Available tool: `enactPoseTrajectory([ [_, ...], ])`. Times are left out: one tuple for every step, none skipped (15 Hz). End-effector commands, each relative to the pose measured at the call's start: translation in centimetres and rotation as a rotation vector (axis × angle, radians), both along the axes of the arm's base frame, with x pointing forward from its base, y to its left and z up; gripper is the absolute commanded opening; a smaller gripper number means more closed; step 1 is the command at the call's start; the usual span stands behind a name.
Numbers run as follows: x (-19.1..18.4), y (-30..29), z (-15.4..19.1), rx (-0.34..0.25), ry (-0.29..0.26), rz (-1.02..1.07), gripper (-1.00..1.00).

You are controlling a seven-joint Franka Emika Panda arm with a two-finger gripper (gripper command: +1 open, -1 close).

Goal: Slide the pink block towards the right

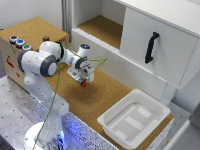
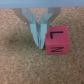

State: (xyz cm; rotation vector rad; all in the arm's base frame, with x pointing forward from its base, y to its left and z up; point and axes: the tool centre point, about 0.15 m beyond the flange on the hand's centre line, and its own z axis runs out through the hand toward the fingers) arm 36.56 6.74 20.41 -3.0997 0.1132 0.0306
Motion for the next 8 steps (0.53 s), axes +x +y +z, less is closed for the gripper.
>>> enactPoseTrajectory([
  [-0.3, -3.1, 0.2, -0.011, 0.011, -0.003, -1.0],
  [-0.3, -3.5, 0.2, -0.015, 0.012, -0.006, -1.0],
  [-0.3, -3.9, 0.2, -0.018, 0.015, -0.009, -1.0],
  [-0.3, -4.3, 0.1, -0.022, 0.016, -0.011, -1.0],
  [-0.3, -4.8, 0.2, -0.021, 0.014, -0.017, -1.0],
  [-0.4, -5.2, 0.3, -0.019, 0.011, -0.021, -1.0],
  [-0.4, -5.6, 0.4, -0.017, 0.008, -0.025, -1.0],
  [-0.5, -6.1, 0.4, -0.014, 0.007, -0.03, -1.0],
])
